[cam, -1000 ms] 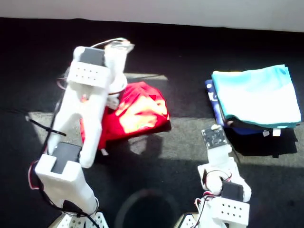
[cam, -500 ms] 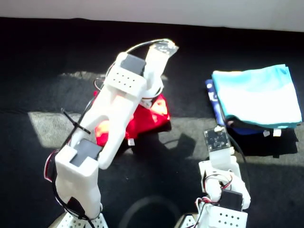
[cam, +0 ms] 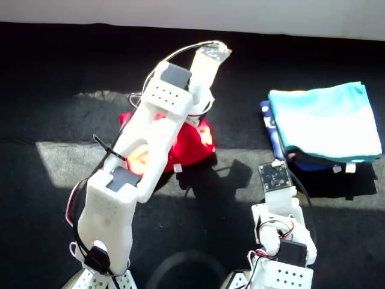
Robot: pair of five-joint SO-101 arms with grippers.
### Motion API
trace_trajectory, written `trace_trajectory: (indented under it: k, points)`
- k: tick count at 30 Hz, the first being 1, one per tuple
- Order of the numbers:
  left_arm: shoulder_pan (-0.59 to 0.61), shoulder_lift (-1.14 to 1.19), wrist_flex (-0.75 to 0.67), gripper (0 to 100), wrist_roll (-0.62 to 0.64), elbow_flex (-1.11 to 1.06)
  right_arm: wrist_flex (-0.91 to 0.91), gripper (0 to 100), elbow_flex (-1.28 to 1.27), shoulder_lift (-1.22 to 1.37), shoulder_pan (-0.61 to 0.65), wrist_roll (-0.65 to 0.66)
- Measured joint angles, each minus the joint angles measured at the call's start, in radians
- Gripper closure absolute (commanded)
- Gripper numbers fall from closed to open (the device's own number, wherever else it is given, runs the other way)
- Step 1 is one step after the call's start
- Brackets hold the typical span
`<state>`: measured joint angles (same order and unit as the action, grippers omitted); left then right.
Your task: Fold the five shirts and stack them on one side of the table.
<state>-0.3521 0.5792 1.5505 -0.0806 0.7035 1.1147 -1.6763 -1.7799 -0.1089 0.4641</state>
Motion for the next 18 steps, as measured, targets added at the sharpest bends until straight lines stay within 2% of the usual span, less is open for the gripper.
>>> trace_trajectory:
  k: [5, 10, 12, 15, 18]
  points:
    - [-0.005, 0.018, 0.075, 80, -0.003, 0.104, 0.0, 99.2, 0.0, 0.0, 0.0, 0.0]
    - [0.054, 0.02, 0.149, 81, -0.003, 0.252, 0.0, 99.2, 0.0, 0.0, 0.0, 0.0]
    - [0.081, 0.023, 0.163, 86, -0.003, 0.279, 0.0, 99.2, 0.0, 0.0, 0.0, 0.0]
    - [0.121, 0.043, 0.163, 100, -0.003, 0.284, 0.0, 99.2, 0.0, 0.0, 0.0, 0.0]
    - [0.129, 0.1, 0.118, 99, -0.003, 0.284, 0.0, 99.2, 0.0, 0.0, 0.0, -0.003]
